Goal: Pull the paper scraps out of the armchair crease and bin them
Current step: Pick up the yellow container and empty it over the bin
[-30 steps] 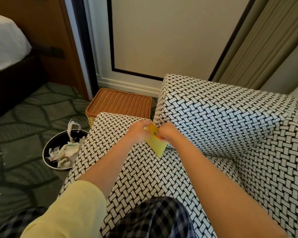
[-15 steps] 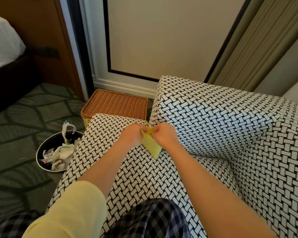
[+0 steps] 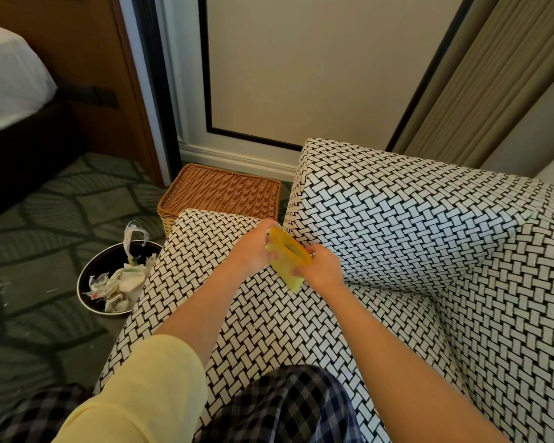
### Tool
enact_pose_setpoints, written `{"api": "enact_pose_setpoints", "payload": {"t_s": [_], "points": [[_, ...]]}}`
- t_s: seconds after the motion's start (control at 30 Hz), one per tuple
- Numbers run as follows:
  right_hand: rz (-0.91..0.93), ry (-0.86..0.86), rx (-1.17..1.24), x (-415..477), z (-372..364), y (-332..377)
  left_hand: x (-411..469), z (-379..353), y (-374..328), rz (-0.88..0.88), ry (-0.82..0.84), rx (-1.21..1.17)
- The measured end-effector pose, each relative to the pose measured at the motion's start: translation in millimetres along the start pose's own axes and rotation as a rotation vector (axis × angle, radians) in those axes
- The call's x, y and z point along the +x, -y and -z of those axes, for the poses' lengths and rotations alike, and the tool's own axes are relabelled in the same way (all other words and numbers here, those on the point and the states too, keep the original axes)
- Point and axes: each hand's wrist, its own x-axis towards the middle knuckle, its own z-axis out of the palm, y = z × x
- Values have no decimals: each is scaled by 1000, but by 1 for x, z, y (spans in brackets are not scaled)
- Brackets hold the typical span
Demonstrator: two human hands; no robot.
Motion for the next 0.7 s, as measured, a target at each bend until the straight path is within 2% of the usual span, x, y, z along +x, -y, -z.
{"api": "enact_pose_setpoints", "payload": {"t_s": [0.13,0.27,0.33,0.47,0.63,0.7], "points": [[102,-41,13,2,2,-14,-2,-7,-7,-26,-36,225],[46,-125,161,0,1,-28,-2,-7,-8,-80,-57,413],[33,-85,180,2,3,-29,-2,-6,-7,-53,-75,381],[183,7,-42,0,3,-19,-1,-1,-8,-17,-147,256],[302,-181,-236,-11,-5,-4,0,-5,-5,-61,-145,20],[326,-176,-225,-10,-10,7,1,-7,-1,-52,-180,-66]]}}
